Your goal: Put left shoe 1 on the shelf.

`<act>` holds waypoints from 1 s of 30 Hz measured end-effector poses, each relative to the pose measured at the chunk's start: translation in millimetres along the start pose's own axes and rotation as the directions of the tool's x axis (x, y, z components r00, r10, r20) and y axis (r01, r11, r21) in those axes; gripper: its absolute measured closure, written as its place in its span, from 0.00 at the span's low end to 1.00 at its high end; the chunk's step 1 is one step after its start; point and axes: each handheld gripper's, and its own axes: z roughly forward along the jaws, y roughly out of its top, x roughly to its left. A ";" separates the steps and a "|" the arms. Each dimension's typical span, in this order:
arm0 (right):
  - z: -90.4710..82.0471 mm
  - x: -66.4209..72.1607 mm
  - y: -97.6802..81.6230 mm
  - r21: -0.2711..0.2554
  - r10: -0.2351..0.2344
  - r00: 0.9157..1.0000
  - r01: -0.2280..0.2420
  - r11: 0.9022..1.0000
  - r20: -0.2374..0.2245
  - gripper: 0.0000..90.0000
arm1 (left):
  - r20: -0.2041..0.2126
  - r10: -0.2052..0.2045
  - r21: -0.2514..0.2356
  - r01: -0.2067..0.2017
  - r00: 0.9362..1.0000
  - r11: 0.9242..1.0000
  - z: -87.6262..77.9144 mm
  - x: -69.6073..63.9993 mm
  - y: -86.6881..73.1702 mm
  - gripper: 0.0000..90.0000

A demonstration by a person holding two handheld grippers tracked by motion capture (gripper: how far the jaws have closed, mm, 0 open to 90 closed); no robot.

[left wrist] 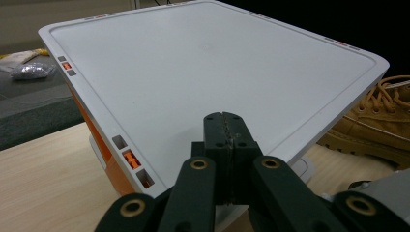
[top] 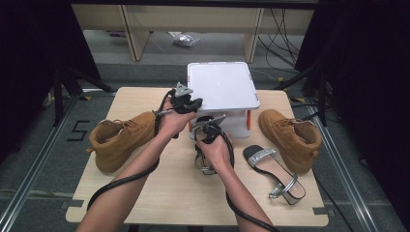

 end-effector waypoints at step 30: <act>-74.1 -43.1 -67.0 -0.133 -0.129 0.991 0.122 0.984 -0.047 0.98 | 0.001 0.002 -0.004 -0.002 1.000 1.000 -0.7 0.6 -0.9 0.99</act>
